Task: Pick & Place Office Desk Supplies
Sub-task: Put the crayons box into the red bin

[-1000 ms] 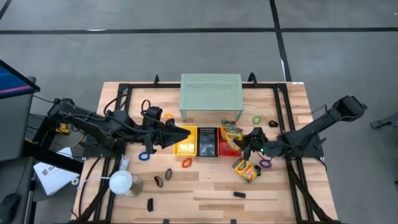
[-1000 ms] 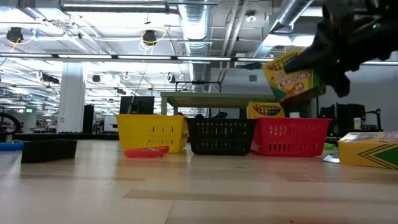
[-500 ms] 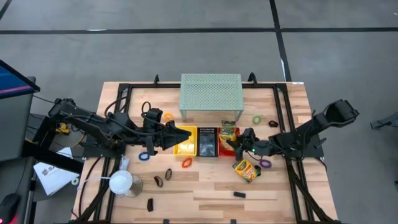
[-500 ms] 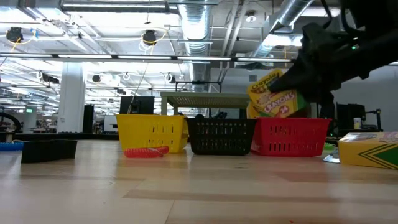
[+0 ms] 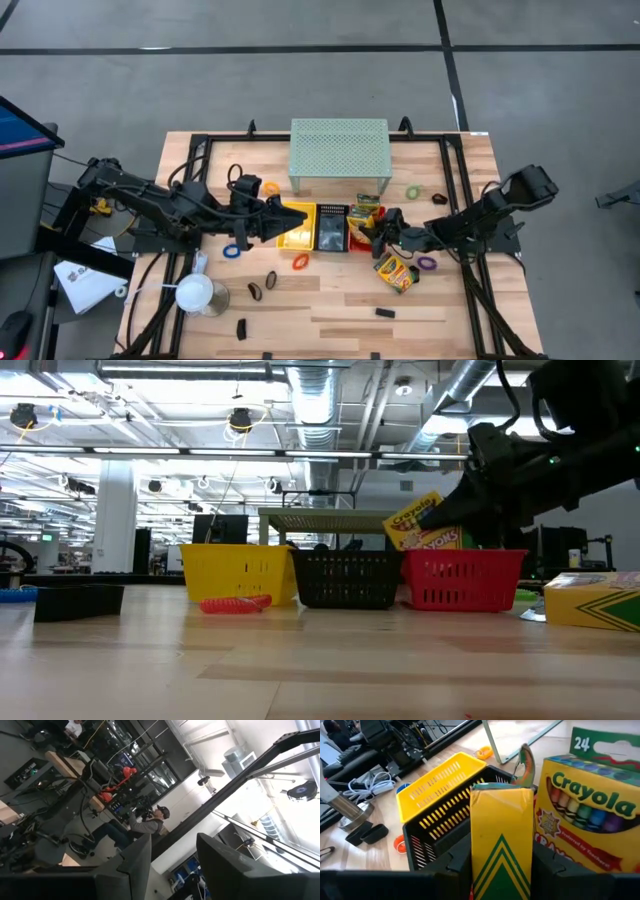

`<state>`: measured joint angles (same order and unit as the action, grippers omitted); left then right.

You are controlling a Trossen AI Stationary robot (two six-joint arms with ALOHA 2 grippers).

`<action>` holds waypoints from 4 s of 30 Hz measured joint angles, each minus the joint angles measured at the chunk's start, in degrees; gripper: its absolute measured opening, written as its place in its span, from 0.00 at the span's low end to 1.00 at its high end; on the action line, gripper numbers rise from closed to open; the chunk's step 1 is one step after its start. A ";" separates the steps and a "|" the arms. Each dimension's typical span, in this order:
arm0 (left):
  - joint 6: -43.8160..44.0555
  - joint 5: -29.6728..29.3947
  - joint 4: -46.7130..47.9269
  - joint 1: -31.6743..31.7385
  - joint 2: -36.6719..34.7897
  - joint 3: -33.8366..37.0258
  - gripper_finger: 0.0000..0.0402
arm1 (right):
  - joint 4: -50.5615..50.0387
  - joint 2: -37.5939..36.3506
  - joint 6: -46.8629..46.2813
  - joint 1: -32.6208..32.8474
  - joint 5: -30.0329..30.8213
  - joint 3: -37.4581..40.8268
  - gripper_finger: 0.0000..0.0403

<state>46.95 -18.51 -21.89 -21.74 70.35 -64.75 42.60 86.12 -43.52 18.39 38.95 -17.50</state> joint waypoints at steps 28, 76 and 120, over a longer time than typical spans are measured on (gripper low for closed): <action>-0.11 0.07 -0.59 -0.02 -0.02 0.00 0.38 | -18.88 -13.70 -1.54 -0.04 1.58 -0.02 0.58; -3.34 -0.80 4.63 -0.35 2.11 -0.07 0.38 | -63.58 -32.99 5.34 -0.48 -4.81 -12.46 0.39; -3.22 0.29 6.03 -1.36 3.65 -0.02 0.38 | -57.82 -29.41 25.57 -21.94 -27.18 -9.40 0.29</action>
<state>43.73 -18.22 -15.86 -23.09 74.00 -64.77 -15.22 56.71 -17.96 -3.54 11.77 -26.89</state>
